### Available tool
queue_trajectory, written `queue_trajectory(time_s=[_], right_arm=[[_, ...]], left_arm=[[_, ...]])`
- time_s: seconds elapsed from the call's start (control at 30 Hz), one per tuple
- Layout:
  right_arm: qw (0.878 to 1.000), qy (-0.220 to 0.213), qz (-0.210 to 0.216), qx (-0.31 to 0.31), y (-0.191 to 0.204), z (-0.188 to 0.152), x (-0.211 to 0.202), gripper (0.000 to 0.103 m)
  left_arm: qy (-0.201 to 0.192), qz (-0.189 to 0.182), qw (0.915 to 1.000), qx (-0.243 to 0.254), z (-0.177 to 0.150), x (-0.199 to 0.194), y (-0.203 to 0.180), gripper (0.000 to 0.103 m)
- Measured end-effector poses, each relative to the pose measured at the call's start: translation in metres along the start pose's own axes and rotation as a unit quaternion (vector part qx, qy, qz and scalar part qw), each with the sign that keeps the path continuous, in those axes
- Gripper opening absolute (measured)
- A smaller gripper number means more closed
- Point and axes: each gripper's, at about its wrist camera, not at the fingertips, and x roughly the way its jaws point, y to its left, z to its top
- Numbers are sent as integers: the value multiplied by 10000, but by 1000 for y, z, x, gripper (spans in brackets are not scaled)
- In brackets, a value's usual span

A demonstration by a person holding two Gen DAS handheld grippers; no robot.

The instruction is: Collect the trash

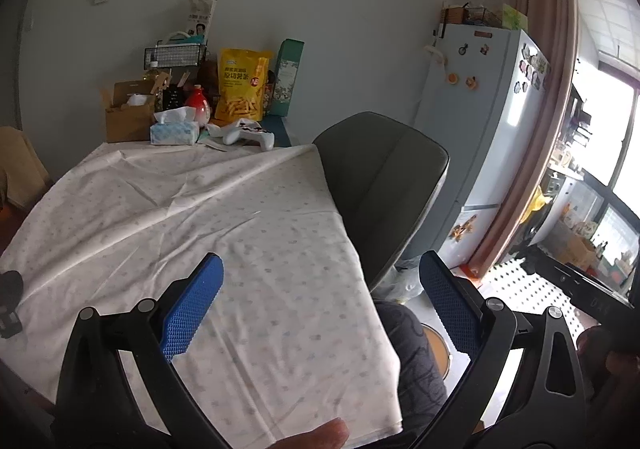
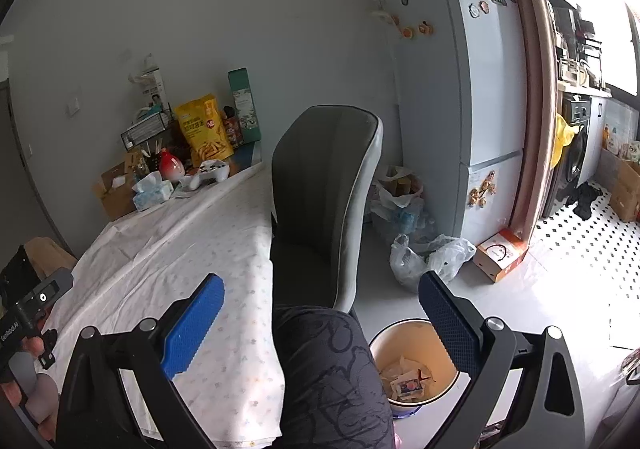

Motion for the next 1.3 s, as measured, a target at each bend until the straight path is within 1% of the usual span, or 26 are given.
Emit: queue_trajectory(time_s=[0.27,0.47,0.7,1.3], right_arm=[[9998,111,121,-86,10,-7,7,95],[9998,136,134,-55,8,-7,10,95],[9997,148,163,-81,6,-7,10,95],[9995,246,166,-138,12,-10,19,95]], left_arm=[[88,127,9999,-31,-7,5,9,97],[131,198,9997,-26,-10,7,11,97],[179,209,9996,-6,-16,8,10,97],[213,172,9996,-67,-21,9,12,97]])
